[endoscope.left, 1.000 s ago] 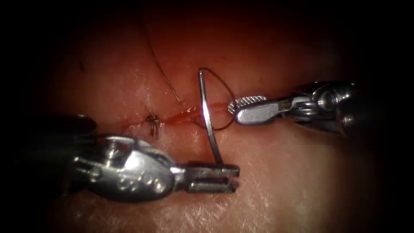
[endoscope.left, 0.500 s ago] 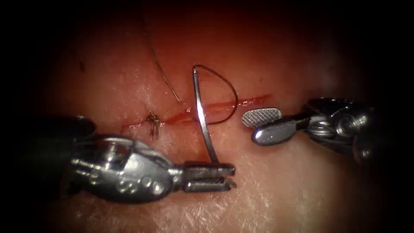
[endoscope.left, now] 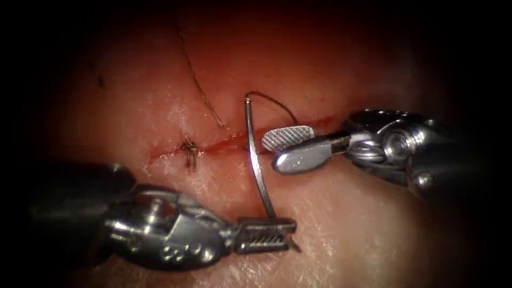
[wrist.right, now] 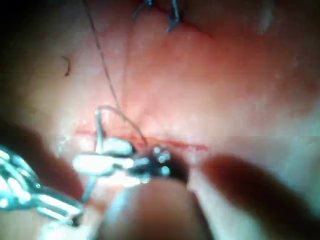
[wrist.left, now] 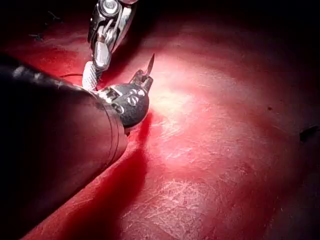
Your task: Wound Closure
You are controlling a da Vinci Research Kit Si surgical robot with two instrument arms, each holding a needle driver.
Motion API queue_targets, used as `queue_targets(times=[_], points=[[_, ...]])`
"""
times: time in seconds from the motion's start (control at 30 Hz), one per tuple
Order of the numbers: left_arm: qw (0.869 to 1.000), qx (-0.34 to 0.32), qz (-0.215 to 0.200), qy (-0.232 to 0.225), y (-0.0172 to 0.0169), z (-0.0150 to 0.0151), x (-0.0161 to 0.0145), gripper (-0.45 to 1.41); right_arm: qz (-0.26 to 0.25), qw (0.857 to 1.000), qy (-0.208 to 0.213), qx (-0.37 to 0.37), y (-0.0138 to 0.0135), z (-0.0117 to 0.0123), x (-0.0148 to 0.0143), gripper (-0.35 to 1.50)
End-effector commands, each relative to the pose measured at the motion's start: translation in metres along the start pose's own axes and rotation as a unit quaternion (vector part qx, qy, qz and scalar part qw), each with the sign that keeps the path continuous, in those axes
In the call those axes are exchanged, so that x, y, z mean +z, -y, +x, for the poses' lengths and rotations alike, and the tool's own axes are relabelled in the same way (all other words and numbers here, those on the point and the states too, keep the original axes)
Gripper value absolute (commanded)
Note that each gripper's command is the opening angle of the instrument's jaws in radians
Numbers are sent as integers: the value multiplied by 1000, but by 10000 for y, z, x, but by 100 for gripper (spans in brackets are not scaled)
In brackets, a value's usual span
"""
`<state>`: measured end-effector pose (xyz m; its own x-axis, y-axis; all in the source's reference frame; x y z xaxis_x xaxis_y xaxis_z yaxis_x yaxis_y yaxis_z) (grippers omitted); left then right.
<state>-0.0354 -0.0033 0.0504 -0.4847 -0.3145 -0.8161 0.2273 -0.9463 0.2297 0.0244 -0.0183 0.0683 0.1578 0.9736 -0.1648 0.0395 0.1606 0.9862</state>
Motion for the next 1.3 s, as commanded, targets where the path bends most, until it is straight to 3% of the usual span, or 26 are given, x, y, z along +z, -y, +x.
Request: queue_targets(times=[0.03,0.4,0.8,0.83,0.9,0.93,1.27,1.3], points=[[1000,1,0,0,-3,-1,8,-45,4,1000,6,-1,-7,0,15,126],[1000,5,1,4,-5,4,10,-45,7,1000,12,-5,-13,-1,35,121],[1000,5,1,7,-6,6,10,-45,10,999,34,-15,-19,-16,40,96],[1000,5,1,7,-6,6,10,-45,10,999,34,-15,-19,-16,40,89],[1000,5,1,8,-6,7,10,-45,11,999,34,-15,-19,-16,40,56],[1000,8,1,8,-6,8,11,-45,18,999,41,-15,-19,-15,40,-35],[1000,6,-5,4,-6,13,12,-45,7,998,31,-51,-21,-8,28,-35],[1000,5,-5,4,-4,13,11,7,9,998,31,-60,-21,-9,26,-35]])
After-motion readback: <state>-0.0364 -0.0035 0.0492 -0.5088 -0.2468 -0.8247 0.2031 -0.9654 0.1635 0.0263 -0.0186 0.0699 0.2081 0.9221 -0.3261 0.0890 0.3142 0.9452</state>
